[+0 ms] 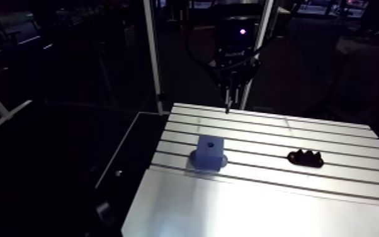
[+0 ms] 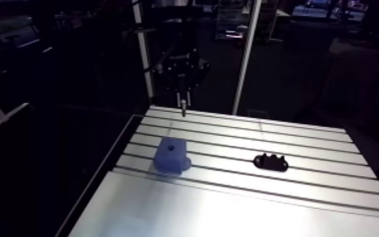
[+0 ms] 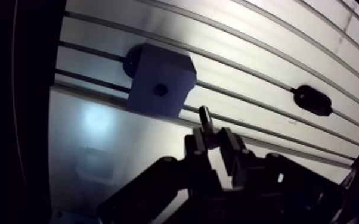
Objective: Pick up the M10 bolt and insert it into the hex recess until seated.
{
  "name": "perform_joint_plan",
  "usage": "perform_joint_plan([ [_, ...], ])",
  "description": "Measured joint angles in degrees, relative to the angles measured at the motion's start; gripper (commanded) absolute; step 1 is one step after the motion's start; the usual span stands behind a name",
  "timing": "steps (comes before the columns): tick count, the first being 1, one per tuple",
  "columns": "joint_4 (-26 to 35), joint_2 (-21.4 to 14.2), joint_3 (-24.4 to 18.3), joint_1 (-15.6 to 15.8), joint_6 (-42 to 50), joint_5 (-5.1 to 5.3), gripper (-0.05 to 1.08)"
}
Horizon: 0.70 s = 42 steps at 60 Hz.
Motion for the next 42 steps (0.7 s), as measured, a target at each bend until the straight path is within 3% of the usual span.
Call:
perform_joint_plan([
  [23, 0.1, 0.3, 0.6, 3.4, -0.2, -0.66, 0.83],
  [42, -0.2, 0.4, 0.9, 4.1, -0.6, -0.84, 0.83],
])
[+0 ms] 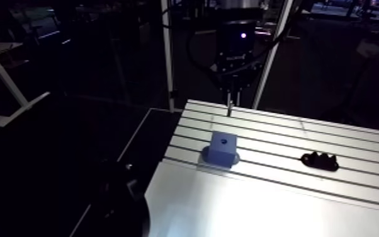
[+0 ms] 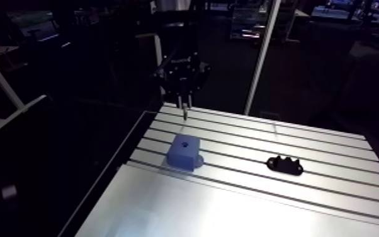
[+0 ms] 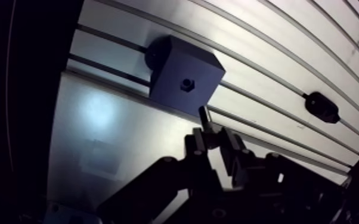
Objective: Pick up the M10 bolt and insert it into the hex recess until seated.
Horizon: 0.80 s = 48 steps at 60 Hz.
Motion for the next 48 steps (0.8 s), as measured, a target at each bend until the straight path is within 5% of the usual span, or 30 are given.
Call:
perform_joint_plan([
  [48, -4.5, 0.2, 5.1, 1.3, -0.2, -0.43, 0.84],
])
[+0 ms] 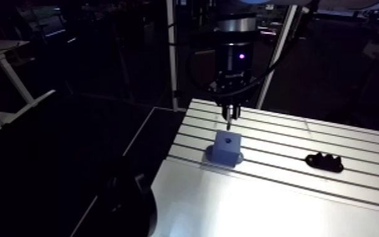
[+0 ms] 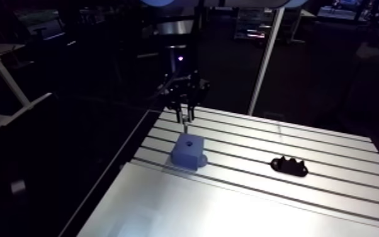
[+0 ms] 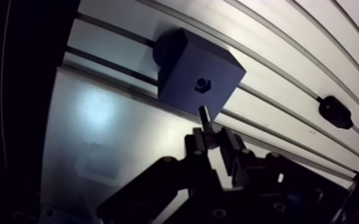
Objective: Pick up the M10 bolt and insert it into the hex recess until seated.
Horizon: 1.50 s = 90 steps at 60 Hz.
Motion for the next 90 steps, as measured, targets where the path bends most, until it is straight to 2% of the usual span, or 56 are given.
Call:
perform_joint_plan([
  [14, -0.5, 0.3, 0.9, -0.2, -0.1, -1.28, 0.84],
  [23, -0.9, 0.7, 1.2, -0.2, -0.1, -1.59, 0.84],
  [90, -1.5, 3.3, 0.4, -0.2, 0.0, -1.35, 0.84],
])
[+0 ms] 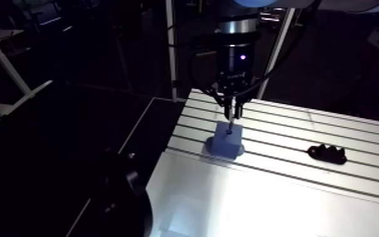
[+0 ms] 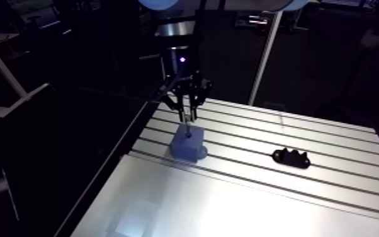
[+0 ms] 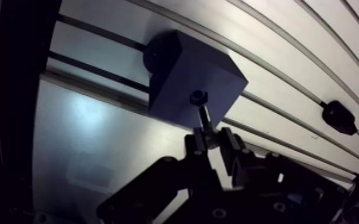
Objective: Pick up the M10 bolt and insert it into the hex recess until seated.
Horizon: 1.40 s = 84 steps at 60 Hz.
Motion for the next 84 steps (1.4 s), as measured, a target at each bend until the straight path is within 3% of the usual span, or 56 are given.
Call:
perform_joint_plan([
  [84, -0.8, 1.5, 0.0, 0.2, 0.0, 0.17, 0.84],
])
